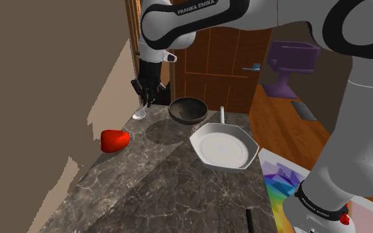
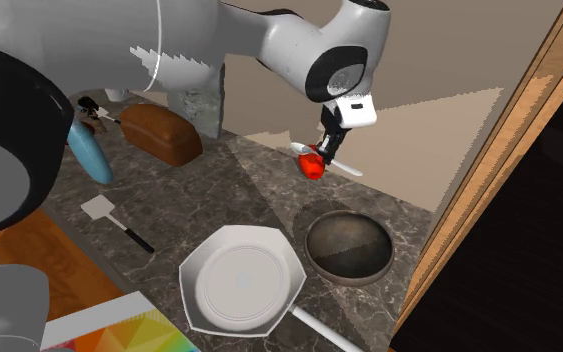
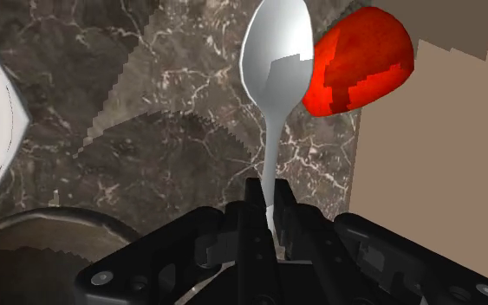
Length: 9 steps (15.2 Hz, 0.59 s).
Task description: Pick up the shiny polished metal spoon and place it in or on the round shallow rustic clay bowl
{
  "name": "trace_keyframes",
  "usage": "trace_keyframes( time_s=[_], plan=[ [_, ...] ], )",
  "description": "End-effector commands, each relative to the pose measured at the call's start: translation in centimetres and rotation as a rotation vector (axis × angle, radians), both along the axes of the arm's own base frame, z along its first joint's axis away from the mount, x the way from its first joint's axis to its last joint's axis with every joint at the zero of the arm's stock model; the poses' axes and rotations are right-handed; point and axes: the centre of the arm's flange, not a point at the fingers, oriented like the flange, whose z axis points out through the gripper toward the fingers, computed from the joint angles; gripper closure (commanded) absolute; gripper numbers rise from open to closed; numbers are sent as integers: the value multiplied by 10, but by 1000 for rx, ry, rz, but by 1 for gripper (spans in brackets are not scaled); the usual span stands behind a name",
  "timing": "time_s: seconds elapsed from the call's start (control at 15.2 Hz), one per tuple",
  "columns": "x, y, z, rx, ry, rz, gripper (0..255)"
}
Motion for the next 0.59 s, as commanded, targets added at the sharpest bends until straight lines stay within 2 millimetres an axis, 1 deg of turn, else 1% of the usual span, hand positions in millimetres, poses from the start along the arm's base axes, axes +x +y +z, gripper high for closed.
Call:
trace_keyframes(
  time_s=[0.0,0.13,0.53],
  plan=[
    [-1,1,10,0,1,0,255],
    [-1,1,19,0,1,0,255],
    [-14,-77,23,0,1,0,255]
  ],
)
